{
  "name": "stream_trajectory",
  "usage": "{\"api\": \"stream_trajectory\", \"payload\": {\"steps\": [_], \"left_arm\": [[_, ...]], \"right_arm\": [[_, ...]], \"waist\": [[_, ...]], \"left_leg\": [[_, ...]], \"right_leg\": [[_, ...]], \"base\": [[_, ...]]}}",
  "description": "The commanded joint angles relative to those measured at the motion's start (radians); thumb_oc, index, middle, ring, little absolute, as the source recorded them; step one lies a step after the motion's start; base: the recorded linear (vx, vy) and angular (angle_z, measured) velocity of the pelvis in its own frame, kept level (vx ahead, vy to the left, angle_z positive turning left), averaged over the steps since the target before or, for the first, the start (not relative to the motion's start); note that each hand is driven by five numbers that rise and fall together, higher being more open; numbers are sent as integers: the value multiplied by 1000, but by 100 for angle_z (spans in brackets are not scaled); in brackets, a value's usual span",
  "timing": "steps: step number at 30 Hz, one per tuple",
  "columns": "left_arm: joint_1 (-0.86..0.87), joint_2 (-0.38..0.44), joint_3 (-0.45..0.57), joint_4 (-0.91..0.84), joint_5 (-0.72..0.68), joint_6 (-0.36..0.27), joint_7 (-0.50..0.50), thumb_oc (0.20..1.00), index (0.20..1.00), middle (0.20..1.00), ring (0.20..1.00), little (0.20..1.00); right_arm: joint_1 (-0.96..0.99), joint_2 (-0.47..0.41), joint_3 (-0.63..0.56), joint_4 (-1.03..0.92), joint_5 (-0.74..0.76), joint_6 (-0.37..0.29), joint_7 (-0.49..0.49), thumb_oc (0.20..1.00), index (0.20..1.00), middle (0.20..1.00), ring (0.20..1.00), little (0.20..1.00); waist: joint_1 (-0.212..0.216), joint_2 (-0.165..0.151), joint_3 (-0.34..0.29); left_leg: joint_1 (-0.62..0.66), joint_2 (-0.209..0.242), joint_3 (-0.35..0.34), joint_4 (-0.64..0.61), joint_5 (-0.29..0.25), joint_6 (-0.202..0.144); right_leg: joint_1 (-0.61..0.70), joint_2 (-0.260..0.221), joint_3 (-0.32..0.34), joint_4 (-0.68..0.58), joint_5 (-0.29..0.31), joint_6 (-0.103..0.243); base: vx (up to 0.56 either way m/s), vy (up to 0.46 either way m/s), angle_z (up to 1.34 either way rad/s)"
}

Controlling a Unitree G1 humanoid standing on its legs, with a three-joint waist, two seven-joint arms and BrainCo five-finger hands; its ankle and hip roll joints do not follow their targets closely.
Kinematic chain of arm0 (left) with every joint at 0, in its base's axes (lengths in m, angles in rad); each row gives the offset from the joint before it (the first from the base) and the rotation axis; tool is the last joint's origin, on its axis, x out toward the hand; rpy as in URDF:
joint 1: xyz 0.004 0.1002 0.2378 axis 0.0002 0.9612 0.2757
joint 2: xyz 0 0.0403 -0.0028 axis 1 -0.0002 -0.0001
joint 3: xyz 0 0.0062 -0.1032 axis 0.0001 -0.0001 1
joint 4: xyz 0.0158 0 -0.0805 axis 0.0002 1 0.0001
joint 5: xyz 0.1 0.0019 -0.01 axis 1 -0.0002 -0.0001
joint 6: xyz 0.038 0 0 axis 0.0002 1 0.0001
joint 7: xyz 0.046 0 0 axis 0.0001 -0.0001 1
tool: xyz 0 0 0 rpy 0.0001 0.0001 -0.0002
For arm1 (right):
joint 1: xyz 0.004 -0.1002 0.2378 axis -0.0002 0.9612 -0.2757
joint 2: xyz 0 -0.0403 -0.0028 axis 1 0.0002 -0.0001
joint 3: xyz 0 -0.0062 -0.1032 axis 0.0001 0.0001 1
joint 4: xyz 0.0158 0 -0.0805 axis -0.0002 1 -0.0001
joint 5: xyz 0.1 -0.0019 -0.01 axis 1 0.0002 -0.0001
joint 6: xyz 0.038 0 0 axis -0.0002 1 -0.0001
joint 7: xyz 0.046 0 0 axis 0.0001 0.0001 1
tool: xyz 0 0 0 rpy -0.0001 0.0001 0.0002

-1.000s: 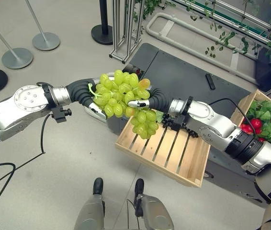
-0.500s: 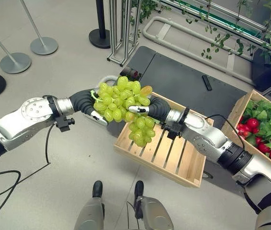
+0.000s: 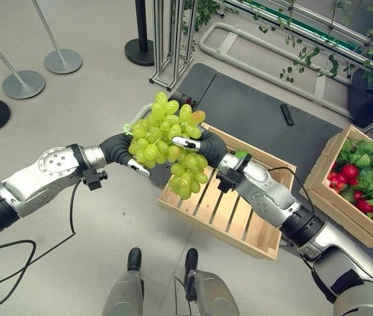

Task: Pick up the fruits from the basket on one side to the basket on the other side

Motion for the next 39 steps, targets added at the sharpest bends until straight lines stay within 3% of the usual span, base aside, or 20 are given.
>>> {"api": "stream_trajectory", "payload": {"steps": [1,13,39], "left_arm": [[23,-27,52,-27,-5,-12,-15,1000,1000,1000,1000,1000],[55,-45,89,-11,0,-6,-13,1000,1000,1000,1000,1000],[58,-69,137,-18,-24,-10,-10,1000,1000,1000,1000,1000]], "right_arm": [[-96,70,-149,-69,59,-140,-5,200,200,200,200,200],[-84,135,-204,-67,71,-167,-21,200,200,200,200,200],[-53,141,-181,-55,41,-139,-10,200,200,200,200,200]], "waist": [[7,-27,-13],[12,-11,-10],[20,0,-2]], "left_leg": [[9,-12,1,39,-61,28],[7,-19,-4,36,-62,33],[-5,-24,-14,36,-54,31]], "right_leg": [[31,-83,-15,44,-25,136],[29,-88,-20,46,-27,136],[26,-98,-39,57,-30,133]], "base": [[0,0,0],[0,0,0],[1,-2,2]]}}
